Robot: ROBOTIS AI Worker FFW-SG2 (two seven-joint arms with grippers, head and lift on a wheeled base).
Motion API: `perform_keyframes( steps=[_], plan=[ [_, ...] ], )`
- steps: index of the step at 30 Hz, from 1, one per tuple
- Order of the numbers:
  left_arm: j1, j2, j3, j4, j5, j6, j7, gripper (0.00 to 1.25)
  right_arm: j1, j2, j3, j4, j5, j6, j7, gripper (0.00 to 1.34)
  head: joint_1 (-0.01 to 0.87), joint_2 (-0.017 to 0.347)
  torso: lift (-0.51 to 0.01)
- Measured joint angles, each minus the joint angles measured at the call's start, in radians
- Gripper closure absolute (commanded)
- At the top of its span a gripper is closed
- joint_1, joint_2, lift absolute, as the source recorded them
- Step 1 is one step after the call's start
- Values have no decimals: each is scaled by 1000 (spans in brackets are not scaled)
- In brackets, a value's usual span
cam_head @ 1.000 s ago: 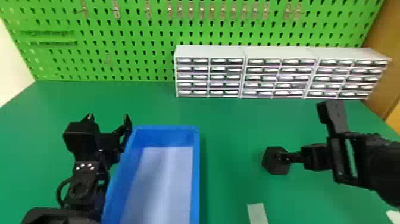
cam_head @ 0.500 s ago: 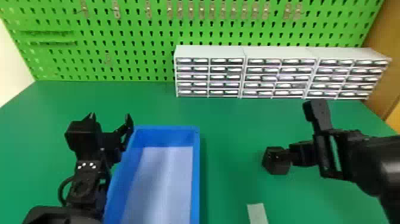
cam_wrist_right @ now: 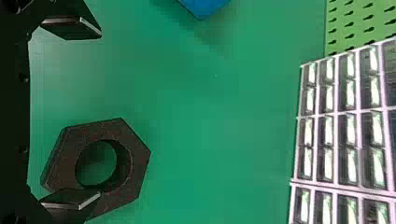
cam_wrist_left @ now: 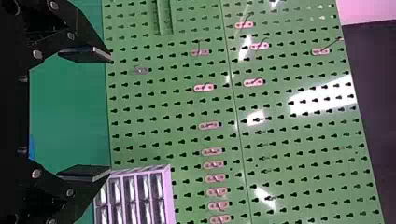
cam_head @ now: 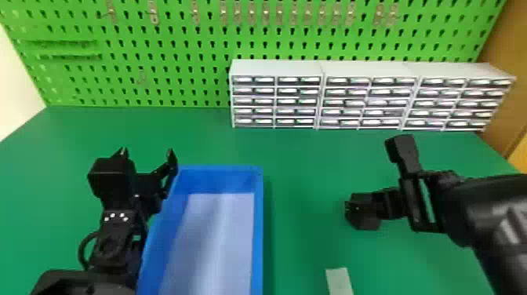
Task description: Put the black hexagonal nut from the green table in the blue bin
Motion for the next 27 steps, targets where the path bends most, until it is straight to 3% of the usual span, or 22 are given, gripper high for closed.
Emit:
perform_keyframes(
  steps=[6,12,16,27],
  plan=[
    [-2,1,-1,2,0,0,-2,404,-30,23,9,73,61,-34,76,110,657,57,-95],
    [-5,3,-3,3,0,0,-2,404,-53,55,13,128,185,-64,192,110,657,57,-95],
    [-5,4,-4,4,1,0,-2,404,-55,72,2,145,243,-76,235,110,657,57,-95],
    [-10,7,-10,5,4,-3,-2,404,-51,85,-14,180,290,-105,260,108,657,57,-95]
  ],
)
